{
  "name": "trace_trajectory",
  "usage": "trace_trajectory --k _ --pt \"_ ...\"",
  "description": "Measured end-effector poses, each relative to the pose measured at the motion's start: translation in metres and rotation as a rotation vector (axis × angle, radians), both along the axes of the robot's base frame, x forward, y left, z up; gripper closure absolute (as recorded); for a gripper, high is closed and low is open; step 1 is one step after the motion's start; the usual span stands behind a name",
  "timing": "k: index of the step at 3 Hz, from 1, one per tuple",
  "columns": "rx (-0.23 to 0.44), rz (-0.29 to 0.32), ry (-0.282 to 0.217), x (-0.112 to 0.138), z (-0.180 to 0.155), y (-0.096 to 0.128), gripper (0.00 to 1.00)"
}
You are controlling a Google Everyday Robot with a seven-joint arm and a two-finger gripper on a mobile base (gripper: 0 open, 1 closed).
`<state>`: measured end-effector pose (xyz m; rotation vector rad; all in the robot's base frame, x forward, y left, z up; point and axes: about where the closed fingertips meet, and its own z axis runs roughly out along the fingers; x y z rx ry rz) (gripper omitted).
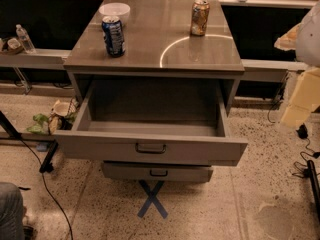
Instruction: Close top drawer
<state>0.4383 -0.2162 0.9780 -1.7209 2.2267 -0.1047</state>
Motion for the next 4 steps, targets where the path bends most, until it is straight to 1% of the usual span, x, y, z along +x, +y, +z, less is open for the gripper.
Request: trace_trajectory --k 1,2,3,4 --pt "0.0 0.0 0.0 0.0 0.0 0.0 0.0" --pt "0.004 0.004 -0.008 0.0 0.001 0.001 0.11" --pt "0.014 0.063 -0.057 -0.005 -0.027 0.017 0.42" --pt "0.045 0.098 -0.075 -0.005 -0.082 0.029 0.65"
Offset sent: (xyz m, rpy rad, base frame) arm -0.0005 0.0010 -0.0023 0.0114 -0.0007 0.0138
